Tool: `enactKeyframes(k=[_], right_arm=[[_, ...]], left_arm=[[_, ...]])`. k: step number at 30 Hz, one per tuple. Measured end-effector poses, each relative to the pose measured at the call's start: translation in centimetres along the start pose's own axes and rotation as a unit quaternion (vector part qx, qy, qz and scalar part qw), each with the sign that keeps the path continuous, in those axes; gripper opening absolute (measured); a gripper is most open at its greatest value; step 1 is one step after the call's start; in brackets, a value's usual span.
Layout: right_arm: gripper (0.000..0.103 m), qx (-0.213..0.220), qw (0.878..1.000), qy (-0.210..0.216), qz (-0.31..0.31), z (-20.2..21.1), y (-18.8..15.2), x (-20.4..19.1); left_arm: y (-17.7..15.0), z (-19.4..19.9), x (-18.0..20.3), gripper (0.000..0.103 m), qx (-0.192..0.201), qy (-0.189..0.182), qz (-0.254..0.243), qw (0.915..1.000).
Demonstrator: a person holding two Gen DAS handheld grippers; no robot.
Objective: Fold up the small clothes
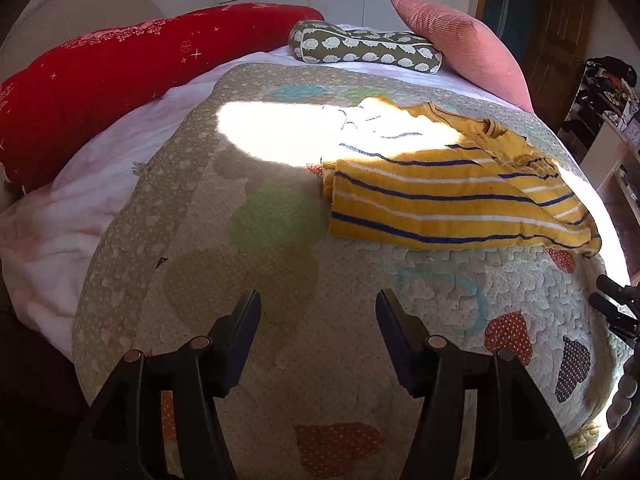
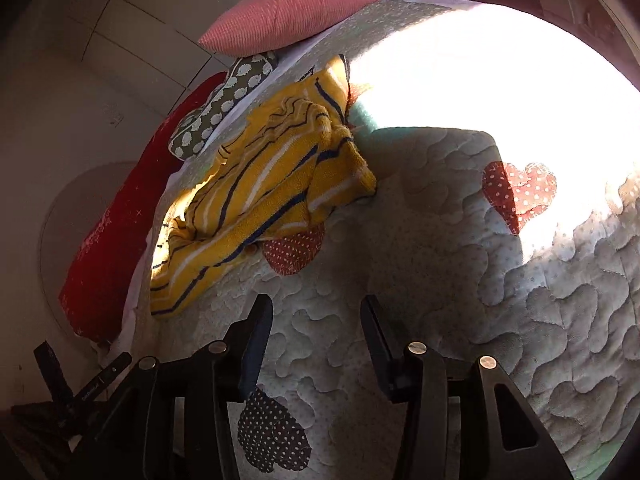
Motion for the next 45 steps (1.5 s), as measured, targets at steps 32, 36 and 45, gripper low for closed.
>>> enactKeyframes(k=[32,36,45], right_arm=[[0.056,0.068,0.993,0.092,-0.027,-6.5,4.9,0.3],[0.056,0.076,0.990,0.114,-0.028,-5.9,4.6,0.5],[0.056,0.092,0.984,0.150,-0.038,-4.7,4.1,1.3]], left_arm=[[-2.1,-4.9,0.2,0.060,-0.056,0.007,-0.009,0.9984],[-2.1,-5.1,1.1,0.060,-0.058,0.015,-0.018,0.9981],[-1.8,-4.7,4.8,0.060,-0.048,0.034,-0.068,0.9959]])
Point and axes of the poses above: each gripper's, at about its wrist camera, not at the fingertips, and z roughly against the way its jaws point, x to its right, y to its top, the point moved 6 cm from there along -z, roughly the way its jaws point, and after that the axes turned 5 degrees about x, right-handed, at the moved point
